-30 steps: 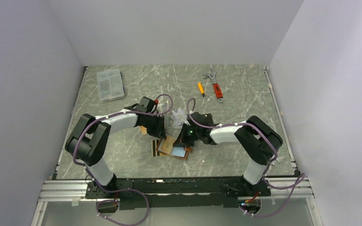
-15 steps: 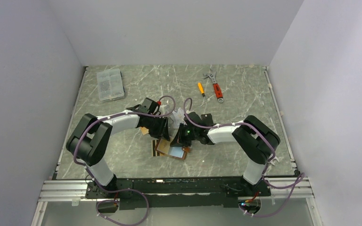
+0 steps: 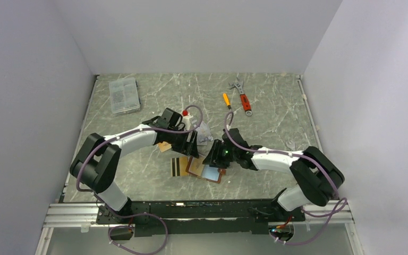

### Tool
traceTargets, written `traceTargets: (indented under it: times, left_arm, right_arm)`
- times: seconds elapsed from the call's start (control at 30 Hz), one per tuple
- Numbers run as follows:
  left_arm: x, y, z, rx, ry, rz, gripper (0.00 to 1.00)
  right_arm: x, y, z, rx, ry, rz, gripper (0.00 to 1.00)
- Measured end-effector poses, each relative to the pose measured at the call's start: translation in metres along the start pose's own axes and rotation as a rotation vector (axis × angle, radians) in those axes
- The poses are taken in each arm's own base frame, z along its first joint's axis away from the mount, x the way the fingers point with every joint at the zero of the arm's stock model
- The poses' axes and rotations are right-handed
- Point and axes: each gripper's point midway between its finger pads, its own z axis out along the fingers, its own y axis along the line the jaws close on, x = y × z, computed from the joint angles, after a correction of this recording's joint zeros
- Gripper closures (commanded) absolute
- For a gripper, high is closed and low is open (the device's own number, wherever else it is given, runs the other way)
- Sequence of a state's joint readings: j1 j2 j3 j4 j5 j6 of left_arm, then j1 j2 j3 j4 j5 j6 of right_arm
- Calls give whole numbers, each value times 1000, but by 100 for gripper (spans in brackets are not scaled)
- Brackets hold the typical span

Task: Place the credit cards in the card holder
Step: Insert the credit card into the card holder.

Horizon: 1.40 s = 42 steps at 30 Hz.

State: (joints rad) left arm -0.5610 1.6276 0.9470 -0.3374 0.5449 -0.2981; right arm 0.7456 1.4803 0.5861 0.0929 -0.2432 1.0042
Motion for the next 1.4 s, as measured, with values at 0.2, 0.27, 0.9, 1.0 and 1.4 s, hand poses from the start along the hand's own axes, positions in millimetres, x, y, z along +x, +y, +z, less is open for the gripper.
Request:
traceTargets:
  times: [0.2, 0.27, 0.9, 1.0, 1.4]
  left_arm:
    - [-3, 5, -2, -26, -1, 61, 30]
    - [-7, 8, -2, -41, 7, 81, 31]
    - [-3, 42, -5, -203, 53, 187, 52]
    - [7, 42, -2, -211, 80, 195, 52]
    - [7, 40, 11, -225, 131, 223, 51]
  right_arm:
    - [-2, -3, -10, 17, -21, -19, 57]
    - [-2, -4, -10, 21, -22, -23, 59]
    - [-1, -13, 12, 90, 34, -51, 100]
    - [-1, -11, 15, 88, 37, -56, 100]
    - [0, -9, 8, 96, 41, -58, 88]
